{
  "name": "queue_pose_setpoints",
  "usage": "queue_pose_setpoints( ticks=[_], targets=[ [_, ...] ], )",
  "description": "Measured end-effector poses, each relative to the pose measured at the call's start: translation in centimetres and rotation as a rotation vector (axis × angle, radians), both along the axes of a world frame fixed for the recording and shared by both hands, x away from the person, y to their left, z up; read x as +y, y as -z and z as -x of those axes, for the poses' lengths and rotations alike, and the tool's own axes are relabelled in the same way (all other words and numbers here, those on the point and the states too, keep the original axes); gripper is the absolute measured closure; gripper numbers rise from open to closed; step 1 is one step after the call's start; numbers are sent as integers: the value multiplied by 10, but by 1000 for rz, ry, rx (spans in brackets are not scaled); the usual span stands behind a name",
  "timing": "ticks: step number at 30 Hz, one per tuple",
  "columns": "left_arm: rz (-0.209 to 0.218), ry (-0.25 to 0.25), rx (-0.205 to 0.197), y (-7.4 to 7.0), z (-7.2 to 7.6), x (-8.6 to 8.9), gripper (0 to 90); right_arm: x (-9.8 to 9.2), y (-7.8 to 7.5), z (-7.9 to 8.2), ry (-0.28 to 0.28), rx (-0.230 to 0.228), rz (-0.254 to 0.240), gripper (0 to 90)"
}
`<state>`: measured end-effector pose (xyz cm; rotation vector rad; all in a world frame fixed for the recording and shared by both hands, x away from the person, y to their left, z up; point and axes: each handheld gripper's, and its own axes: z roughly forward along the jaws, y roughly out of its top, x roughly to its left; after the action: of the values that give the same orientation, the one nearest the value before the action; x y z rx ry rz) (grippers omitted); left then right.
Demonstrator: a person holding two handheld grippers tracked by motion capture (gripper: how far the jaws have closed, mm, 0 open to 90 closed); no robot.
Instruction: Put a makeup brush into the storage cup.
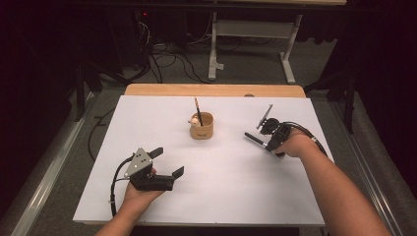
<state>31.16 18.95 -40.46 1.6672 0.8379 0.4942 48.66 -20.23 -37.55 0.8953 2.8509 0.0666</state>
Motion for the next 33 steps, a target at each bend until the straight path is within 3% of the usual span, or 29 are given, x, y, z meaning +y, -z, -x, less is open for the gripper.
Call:
queue_pose_setpoints(
  ticks=[14, 33],
  targets=[
    [-4, -3, -10, -1, 2, 0, 18, 5, -20, 26, -17, -37, -17, 799],
    [-10, -7, -5, 0, 1, 0, 18, 3, -30, 59, -36, -29, -16, 798]
  ],
)
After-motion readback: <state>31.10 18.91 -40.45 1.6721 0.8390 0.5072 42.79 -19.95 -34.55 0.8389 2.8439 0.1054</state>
